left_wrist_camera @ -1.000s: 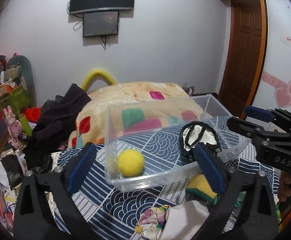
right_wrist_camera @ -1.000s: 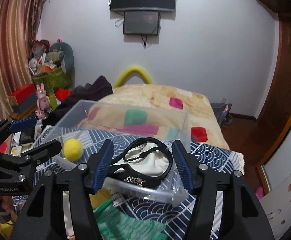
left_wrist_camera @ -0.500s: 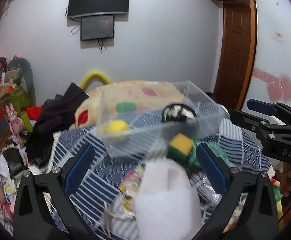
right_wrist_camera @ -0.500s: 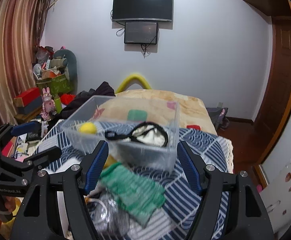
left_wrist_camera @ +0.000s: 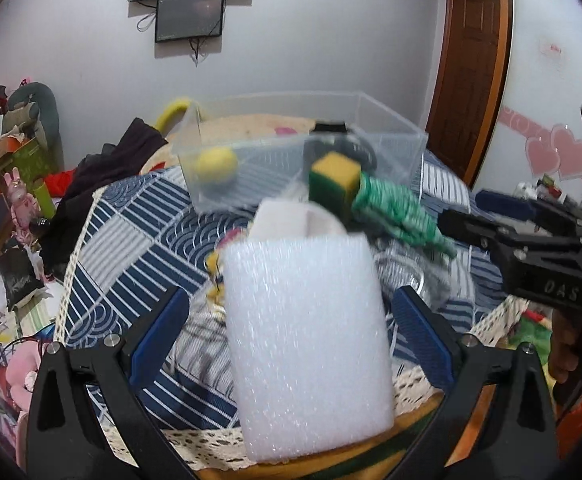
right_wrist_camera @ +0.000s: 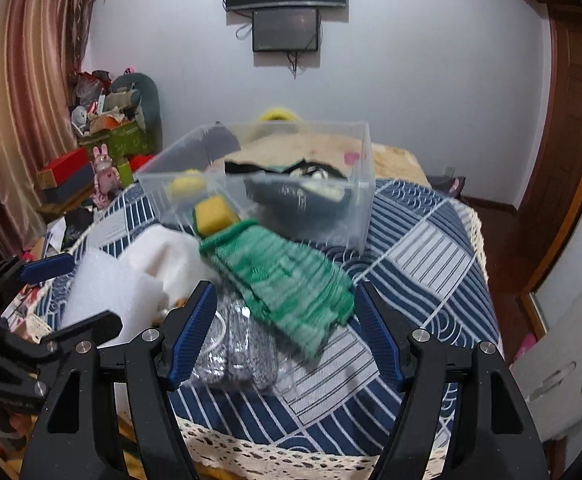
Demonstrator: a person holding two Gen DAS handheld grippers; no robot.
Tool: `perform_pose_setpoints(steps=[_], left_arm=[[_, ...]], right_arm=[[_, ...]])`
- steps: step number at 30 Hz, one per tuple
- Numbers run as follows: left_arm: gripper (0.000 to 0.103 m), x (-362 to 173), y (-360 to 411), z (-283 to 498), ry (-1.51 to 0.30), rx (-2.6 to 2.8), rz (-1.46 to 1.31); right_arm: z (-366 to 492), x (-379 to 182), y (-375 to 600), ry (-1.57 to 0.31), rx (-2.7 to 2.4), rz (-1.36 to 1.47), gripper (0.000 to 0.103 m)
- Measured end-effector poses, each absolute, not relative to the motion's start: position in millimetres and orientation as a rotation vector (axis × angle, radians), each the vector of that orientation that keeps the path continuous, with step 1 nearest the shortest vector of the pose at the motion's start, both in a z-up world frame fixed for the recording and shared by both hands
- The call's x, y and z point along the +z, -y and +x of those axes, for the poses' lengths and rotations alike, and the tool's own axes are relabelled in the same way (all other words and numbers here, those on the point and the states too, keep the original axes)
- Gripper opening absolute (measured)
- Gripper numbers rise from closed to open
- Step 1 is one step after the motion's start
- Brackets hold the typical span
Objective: Organize soft objects
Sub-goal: 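Grasp the white foam block with the left tool while the right tool grasps the green knit glove, then lower the foam block into the clear box with the left tool while the right tool places the glove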
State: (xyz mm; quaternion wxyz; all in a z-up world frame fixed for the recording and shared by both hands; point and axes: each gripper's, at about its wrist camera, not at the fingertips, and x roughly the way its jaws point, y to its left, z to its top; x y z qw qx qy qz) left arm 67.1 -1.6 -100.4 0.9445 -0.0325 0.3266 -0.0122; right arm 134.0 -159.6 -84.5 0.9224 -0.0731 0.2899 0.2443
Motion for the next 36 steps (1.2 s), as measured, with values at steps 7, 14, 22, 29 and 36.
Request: perform_pose_setpoints(steps=[7, 14, 22, 29, 36], left_arm=[[0.103, -125.6, -6.2, 79.9, -0.757, -0.069, -0.137], [0.088, -115.3, -12.4, 70.8, -0.687, -0.093, -0.125], [0.087, -97.6, -21.6, 62.5, -0.618, -0.076, -0.139], [0.087, -73.9, -37.1, 65.0, -0.552, -0.039, -0.14], [0.087, -44.9, -50.9, 81.9, -0.475, -0.01, -0.149]], right_arm=[[140.5, -95.5, 149.8, -0.62, 0.515, -0.181, 0.069], [157.0, -102.8, 149.4, -0.66, 0.518, -0.144, 0.07], [157.1, -112.7, 149.5, -0.703, 0.575, -0.104, 0.027], [137.2, -93.4, 158.9, -0.613, 0.551, -0.144, 0.023], [137.3, -63.5, 164.7, -0.533, 0.557, -0.128, 0.022]])
